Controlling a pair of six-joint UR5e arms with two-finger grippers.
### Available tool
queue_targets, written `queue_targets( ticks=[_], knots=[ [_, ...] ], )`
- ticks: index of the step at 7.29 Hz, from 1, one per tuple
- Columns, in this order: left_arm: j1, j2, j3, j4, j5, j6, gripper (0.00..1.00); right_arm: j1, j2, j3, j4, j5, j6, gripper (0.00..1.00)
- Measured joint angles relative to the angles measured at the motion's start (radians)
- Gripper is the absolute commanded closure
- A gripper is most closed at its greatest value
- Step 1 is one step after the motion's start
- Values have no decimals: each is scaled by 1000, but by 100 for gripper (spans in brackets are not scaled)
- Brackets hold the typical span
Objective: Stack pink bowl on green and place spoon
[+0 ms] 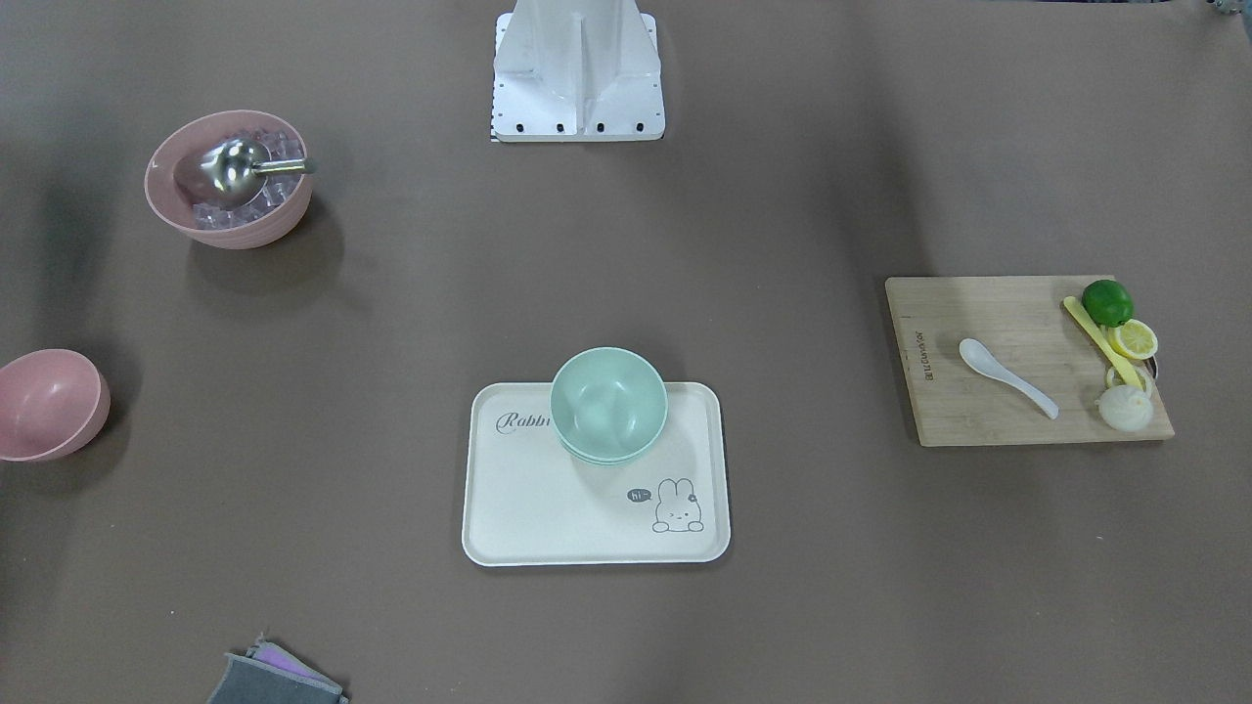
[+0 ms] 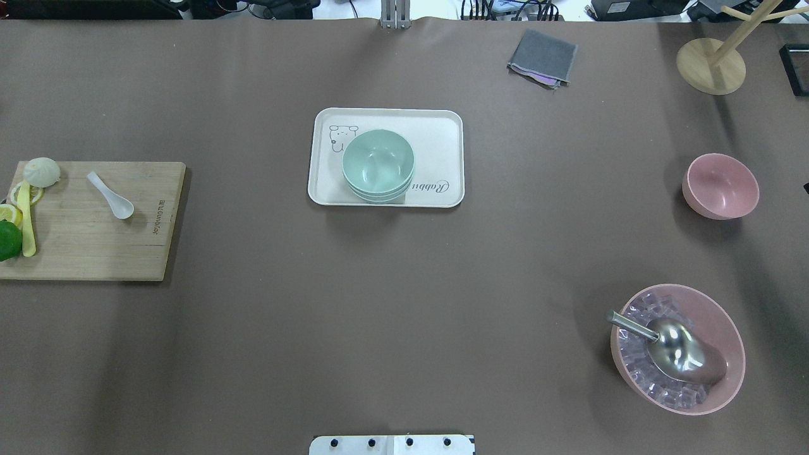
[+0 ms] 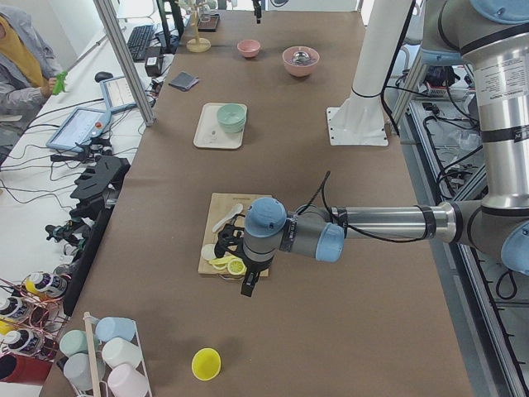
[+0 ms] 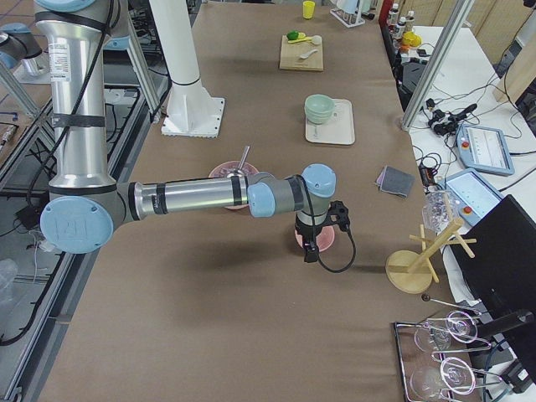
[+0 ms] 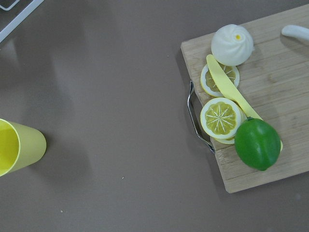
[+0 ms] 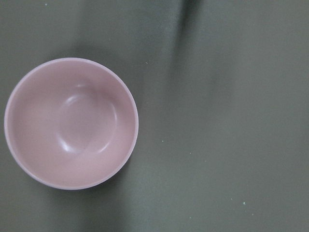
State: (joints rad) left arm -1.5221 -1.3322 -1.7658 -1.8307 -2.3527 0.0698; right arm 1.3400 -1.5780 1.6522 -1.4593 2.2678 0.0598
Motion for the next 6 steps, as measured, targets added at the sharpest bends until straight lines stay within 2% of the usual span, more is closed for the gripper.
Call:
queue_targets(
  ticks=[2,6],
  knots=[
    [44,-7,-1,-23,-7,-52,2,-26,29,-108,108,0,38,0],
    [73,-16,-4,-44,-9,-108,3,-109,72,-219,303,-2,342,2]
  ],
)
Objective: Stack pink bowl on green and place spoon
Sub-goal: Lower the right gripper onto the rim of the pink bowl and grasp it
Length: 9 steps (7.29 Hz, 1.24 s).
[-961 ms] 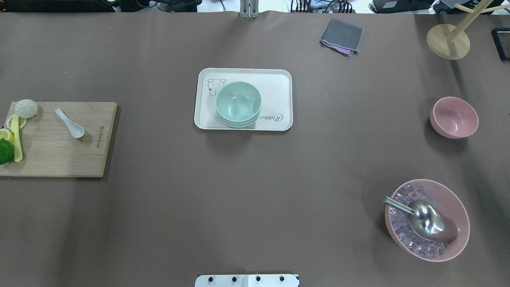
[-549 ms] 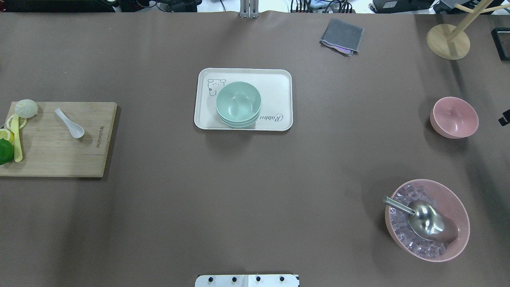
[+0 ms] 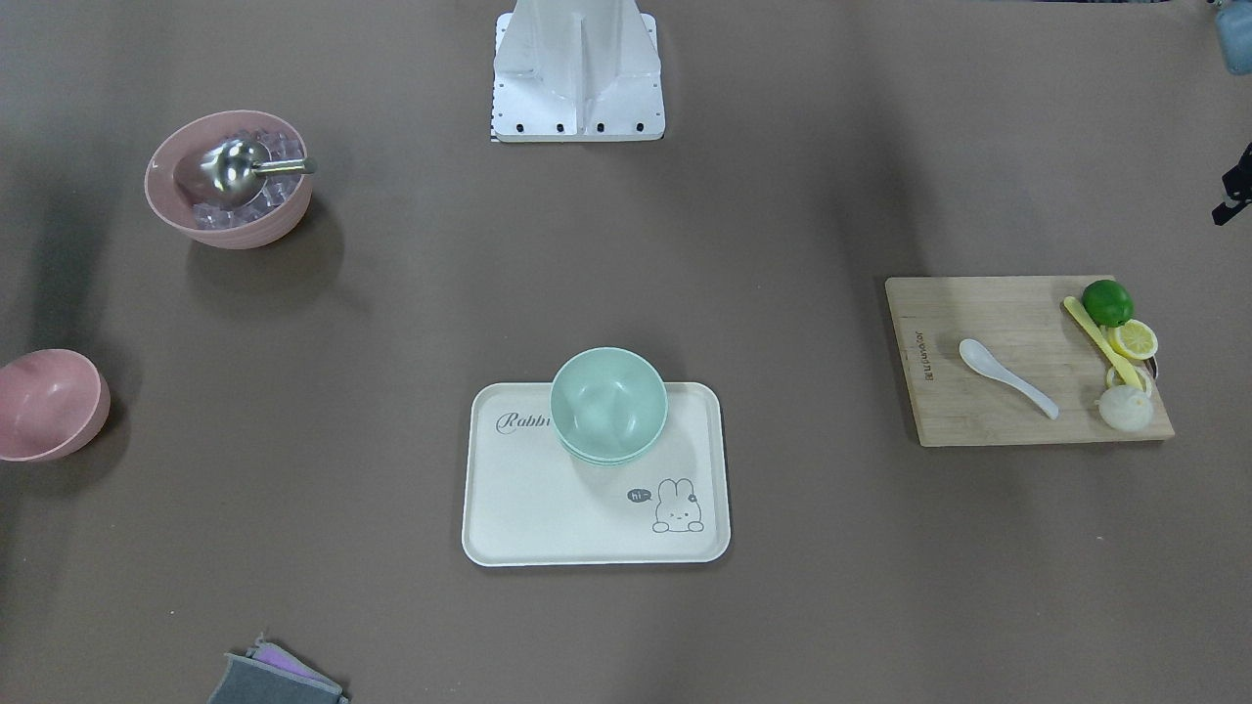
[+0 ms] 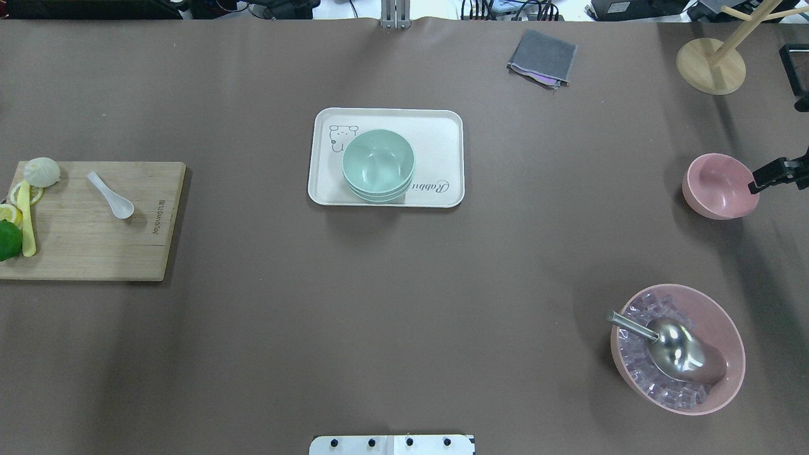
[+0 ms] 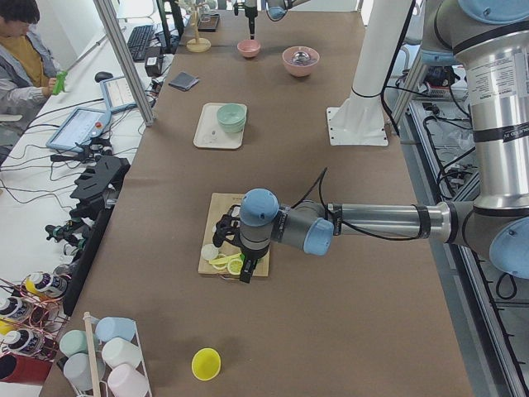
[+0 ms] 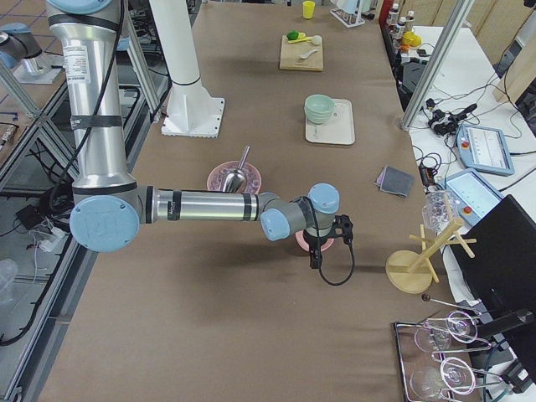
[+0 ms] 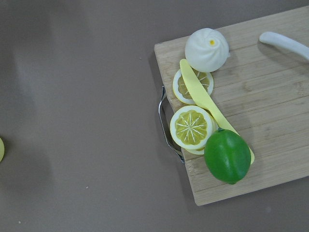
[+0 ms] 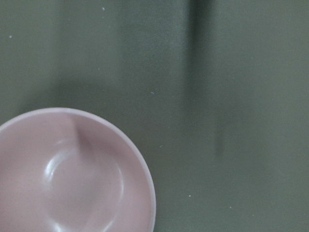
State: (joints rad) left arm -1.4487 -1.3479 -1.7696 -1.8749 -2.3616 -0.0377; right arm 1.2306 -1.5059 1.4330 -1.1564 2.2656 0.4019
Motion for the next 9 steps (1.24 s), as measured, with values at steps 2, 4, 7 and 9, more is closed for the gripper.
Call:
queue_targets(
  ticks=[2,4,7,9],
  knots=[
    [8,-8,-1,0,0,-31,3,-17,23,-45,36,0,34,62],
    [18,-14,-1,0,1,-59,2,-30,45,-71,41,1,81,100],
    [29,-21,0,2,0,-93,3,-38,51,-62,43,5,123,100],
    [92,-60,5,9,4,-270,3,-40,68,21,38,45,220,100]
  ],
)
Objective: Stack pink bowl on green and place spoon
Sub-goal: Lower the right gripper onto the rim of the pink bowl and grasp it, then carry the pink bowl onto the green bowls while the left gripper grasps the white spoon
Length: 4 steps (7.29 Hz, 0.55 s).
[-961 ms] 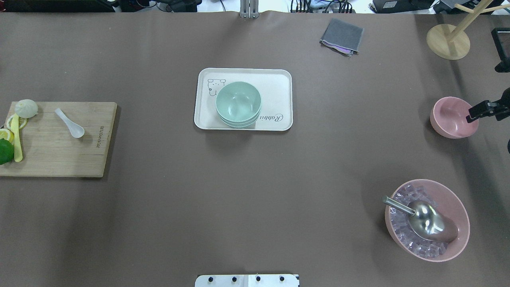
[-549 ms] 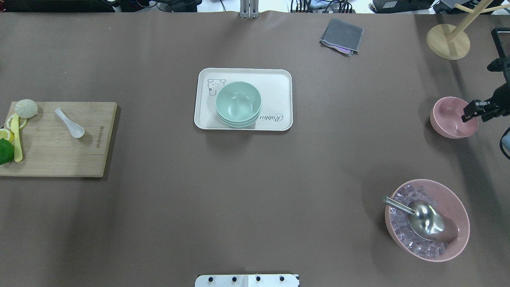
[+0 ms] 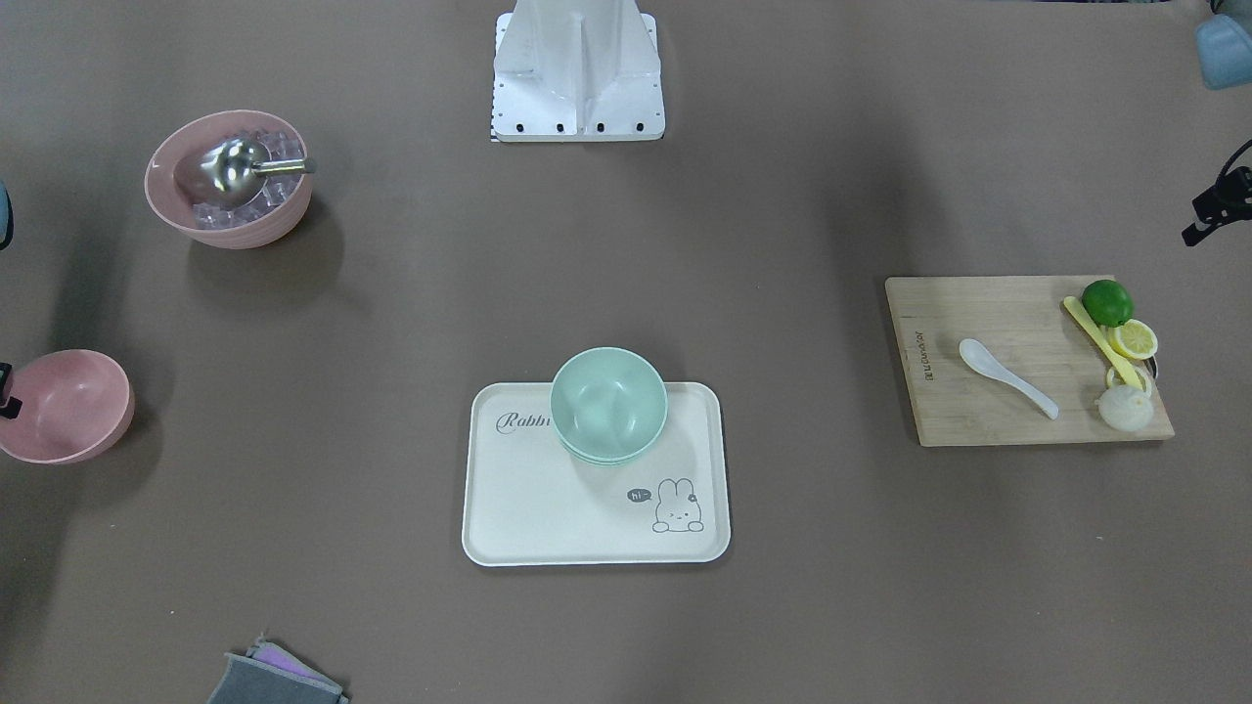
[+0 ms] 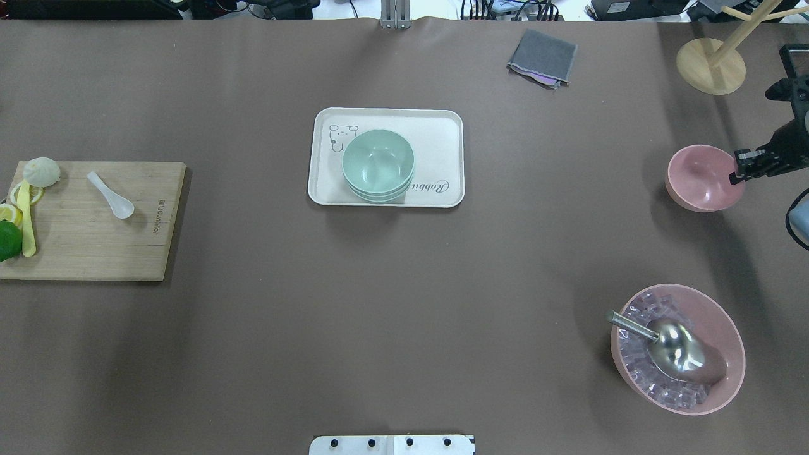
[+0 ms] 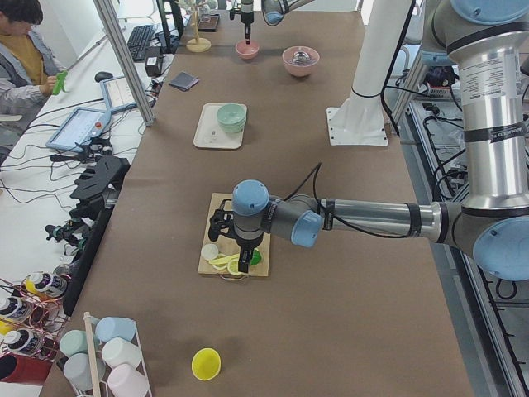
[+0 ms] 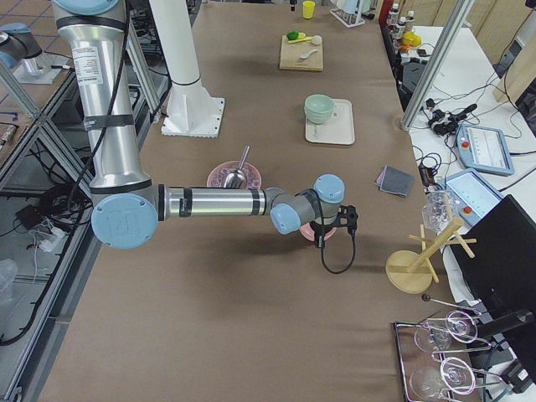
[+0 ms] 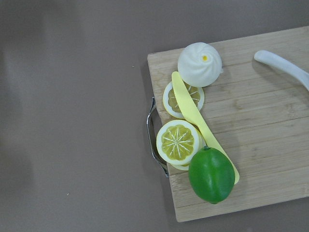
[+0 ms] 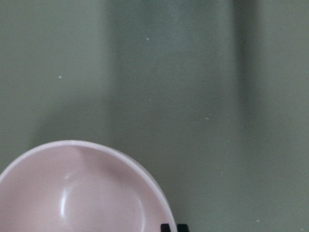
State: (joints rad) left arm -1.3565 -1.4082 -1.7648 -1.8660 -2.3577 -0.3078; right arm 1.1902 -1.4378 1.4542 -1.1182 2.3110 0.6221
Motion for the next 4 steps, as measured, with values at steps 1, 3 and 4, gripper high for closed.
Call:
queue_targets(
  ticks=[1,3,4],
  knots=[
    [43,-30,6,2,6,-112,3,-13,27,51,-4,27,101,100],
    [111,-119,56,5,10,-313,5,-88,114,147,-8,44,385,100],
    [135,-189,117,6,10,-403,5,-138,168,182,-9,21,514,100]
  ],
)
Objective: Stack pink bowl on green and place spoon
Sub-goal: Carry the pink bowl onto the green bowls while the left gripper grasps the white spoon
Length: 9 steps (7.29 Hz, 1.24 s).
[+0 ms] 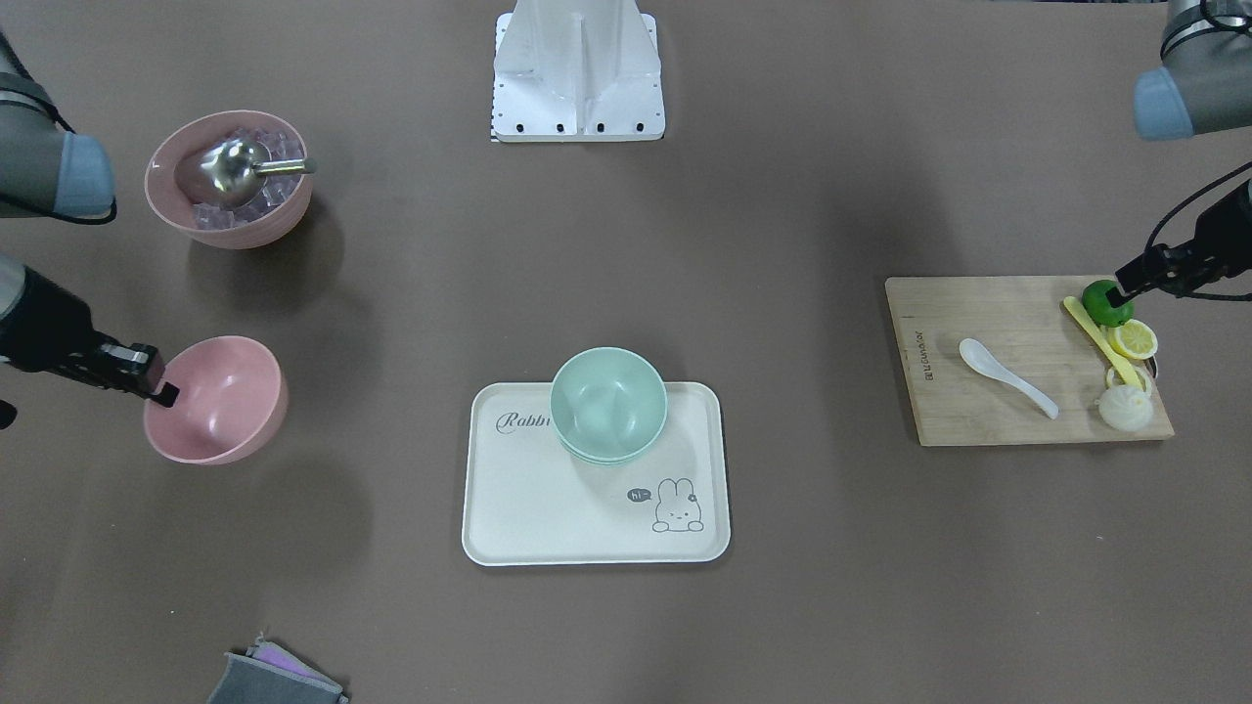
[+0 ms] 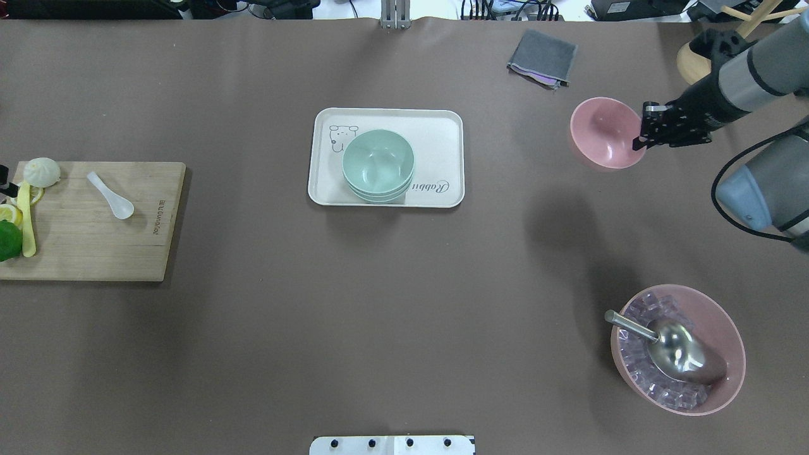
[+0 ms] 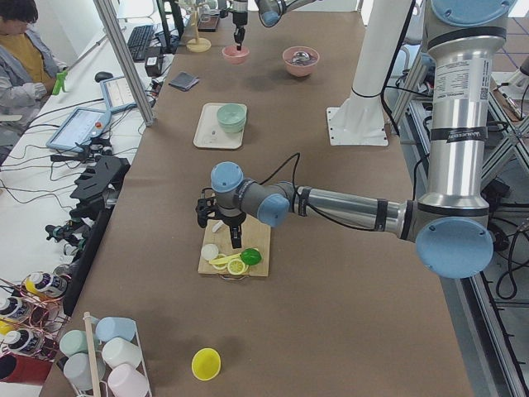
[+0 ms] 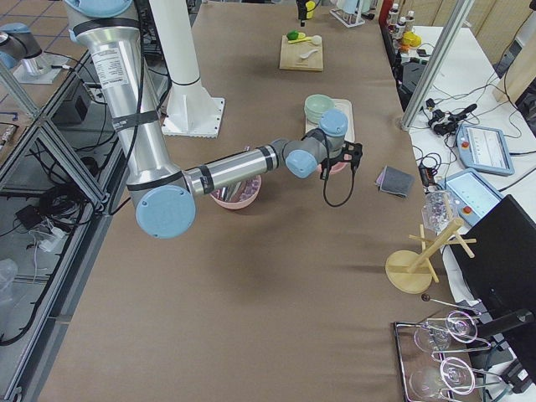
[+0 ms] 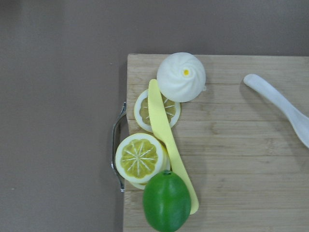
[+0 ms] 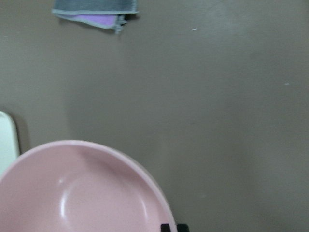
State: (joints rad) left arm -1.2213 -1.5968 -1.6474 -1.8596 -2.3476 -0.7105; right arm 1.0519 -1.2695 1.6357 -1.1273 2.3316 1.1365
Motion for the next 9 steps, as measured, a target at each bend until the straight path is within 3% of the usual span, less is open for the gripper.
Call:
queue_targets(
  ticks=[2,3,5,9],
  knots=[
    [34,-144,139,-1,-2,-186,9,-106,89,70,-18,-88,121,100],
    [64,-186,176,-4,-3,-269,13,-157,149,93,-84,-132,146,100],
    [116,-209,196,-12,-4,-366,22,-273,281,123,-270,-234,181,100],
    [167,-240,239,-32,-4,-403,50,-387,362,107,-315,-346,259,100]
  ],
)
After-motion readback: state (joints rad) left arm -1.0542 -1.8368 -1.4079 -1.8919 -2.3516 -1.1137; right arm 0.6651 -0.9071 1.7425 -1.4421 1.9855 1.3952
